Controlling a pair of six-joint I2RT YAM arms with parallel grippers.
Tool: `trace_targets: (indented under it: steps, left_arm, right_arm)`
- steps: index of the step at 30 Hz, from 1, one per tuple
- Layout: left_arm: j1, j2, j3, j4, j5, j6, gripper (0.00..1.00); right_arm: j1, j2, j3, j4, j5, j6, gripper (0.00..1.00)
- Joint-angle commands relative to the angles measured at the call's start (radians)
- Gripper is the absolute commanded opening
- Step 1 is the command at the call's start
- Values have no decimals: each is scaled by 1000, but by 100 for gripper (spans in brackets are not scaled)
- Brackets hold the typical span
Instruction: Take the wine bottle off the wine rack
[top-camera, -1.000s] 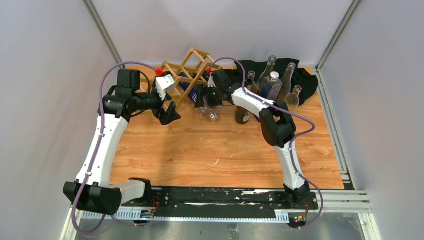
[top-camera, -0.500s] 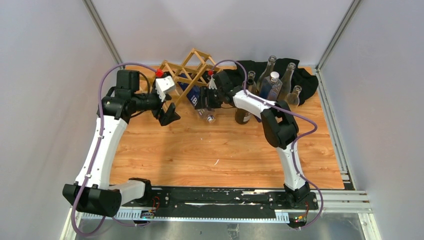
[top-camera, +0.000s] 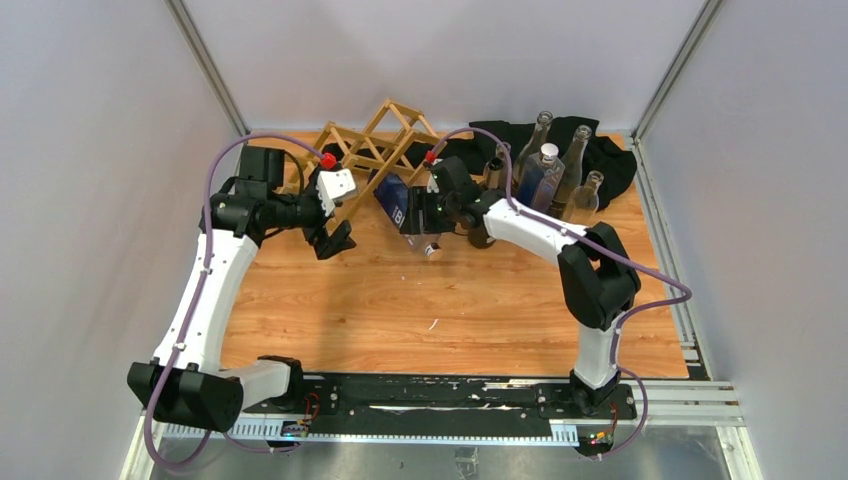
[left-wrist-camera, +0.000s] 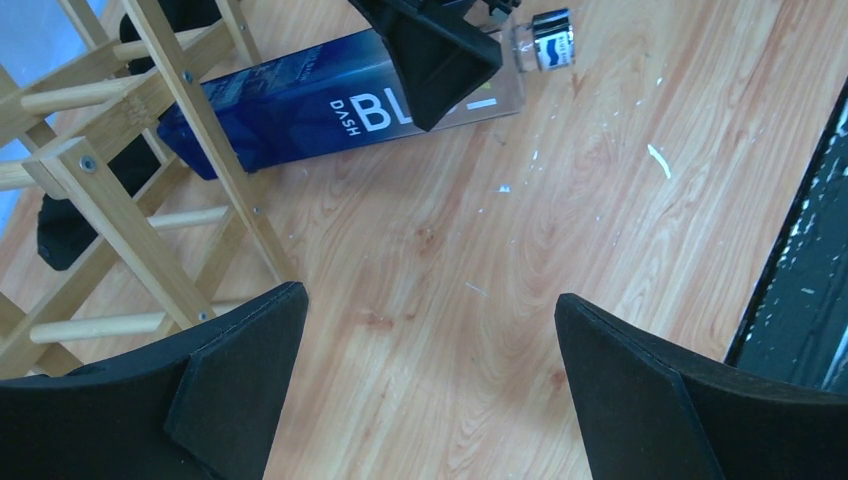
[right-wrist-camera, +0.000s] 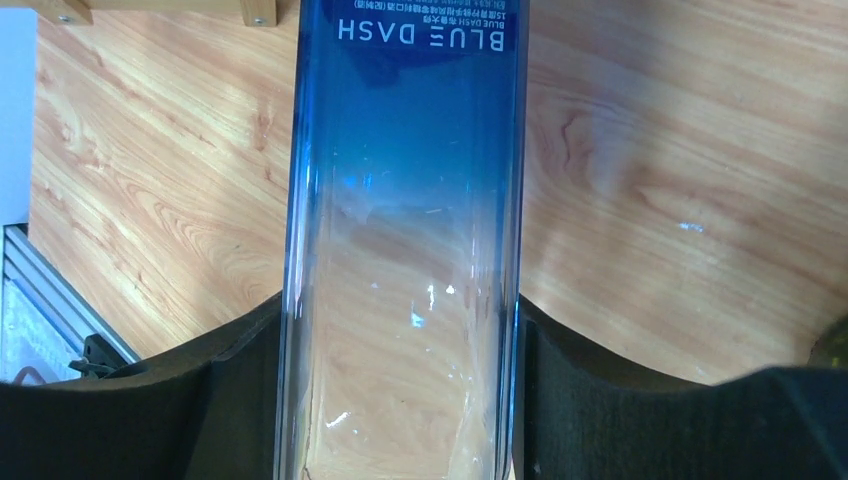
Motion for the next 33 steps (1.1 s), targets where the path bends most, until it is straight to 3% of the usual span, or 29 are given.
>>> trace_targets:
  steps: [1,16,24,33]
  left_arm:
    - [6,10,-15,-40,-30,104,100]
    - [-41,-38,-92,-42,-116,361,100]
    - [-97,-74,-132,-41,-151,481,100]
    - [-316,-111,-207,6,-293,548,100]
  right_arm:
    - [65,-86,4,17,59,7,0]
    - [163,-268,-42,-198,222,47,0]
    - [165,-393,-134,-251,155,63,0]
    - [163,-493,-131,-314,-1,57,0]
